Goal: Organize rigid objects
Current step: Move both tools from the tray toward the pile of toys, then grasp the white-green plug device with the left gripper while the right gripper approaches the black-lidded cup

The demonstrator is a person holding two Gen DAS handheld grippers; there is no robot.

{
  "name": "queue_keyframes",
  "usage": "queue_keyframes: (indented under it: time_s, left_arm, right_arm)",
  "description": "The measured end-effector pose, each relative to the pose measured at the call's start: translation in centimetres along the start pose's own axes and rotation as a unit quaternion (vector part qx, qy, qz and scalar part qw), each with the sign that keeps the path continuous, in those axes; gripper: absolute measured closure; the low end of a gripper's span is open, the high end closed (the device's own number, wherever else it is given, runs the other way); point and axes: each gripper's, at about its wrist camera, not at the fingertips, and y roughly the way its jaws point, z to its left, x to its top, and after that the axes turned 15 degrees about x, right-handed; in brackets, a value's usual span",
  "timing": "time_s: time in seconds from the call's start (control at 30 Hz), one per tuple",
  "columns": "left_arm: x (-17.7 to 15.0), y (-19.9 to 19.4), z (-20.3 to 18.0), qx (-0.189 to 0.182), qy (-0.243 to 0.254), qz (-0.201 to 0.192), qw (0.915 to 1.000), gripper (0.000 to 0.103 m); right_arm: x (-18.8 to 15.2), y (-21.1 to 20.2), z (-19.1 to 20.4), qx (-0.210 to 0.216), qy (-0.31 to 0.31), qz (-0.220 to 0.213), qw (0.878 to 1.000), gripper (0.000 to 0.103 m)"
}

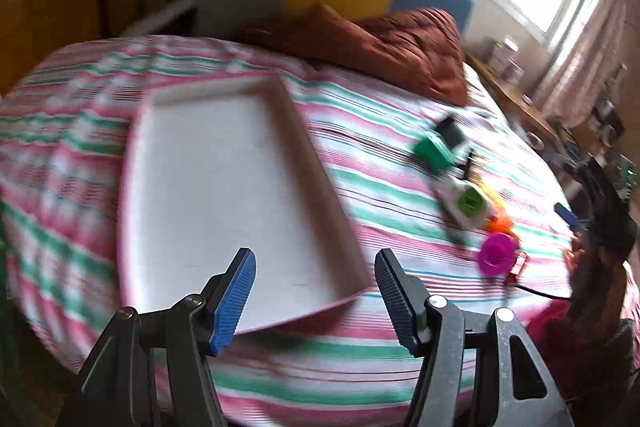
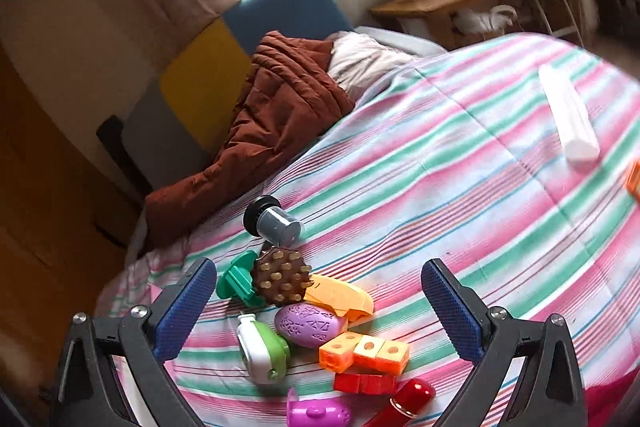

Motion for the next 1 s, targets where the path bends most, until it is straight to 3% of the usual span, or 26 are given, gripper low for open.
queue_keyframes:
  time_s: [0.2, 0.33, 0.63, 0.83, 1.0]
  left_arm:
    - [1.8, 2.2, -7.1, -0.09, 0.048, 0.05, 0.9935, 0.04]
    - [3.0, 4.6, -11.3, -0.139, 0.049, 0.079, 0.9859, 0.04]
    - [3.8, 9.7, -15.6, -0.161, -0.003, 0.115, 0.9802, 0.04]
    - [4.2, 12.2, -16.7, -0.158, -0.032, 0.129, 0.9784, 0.032]
    - [3.8, 14.1, -17.1, -0.183, -0.073, 0.156, 0.9678, 0.029]
  right_arm:
    - [0.0, -0.1, -0.4, 0.011, 0.015, 0.004, 1.0, 0.0]
    - [0.0, 0.0, -0.2, 0.016, 0.014, 0.005, 1.0, 0.0]
    - [0.2, 0.0, -0.1, 0.027, 0.014, 0.003, 1.0, 0.0]
    - [0.4, -0.3, -0.4, 0.037, 0.023, -0.006, 0.999, 0.0]
    - [0.4, 0.0, -0.5, 0.038, 0.028, -0.001, 0.999, 0.0]
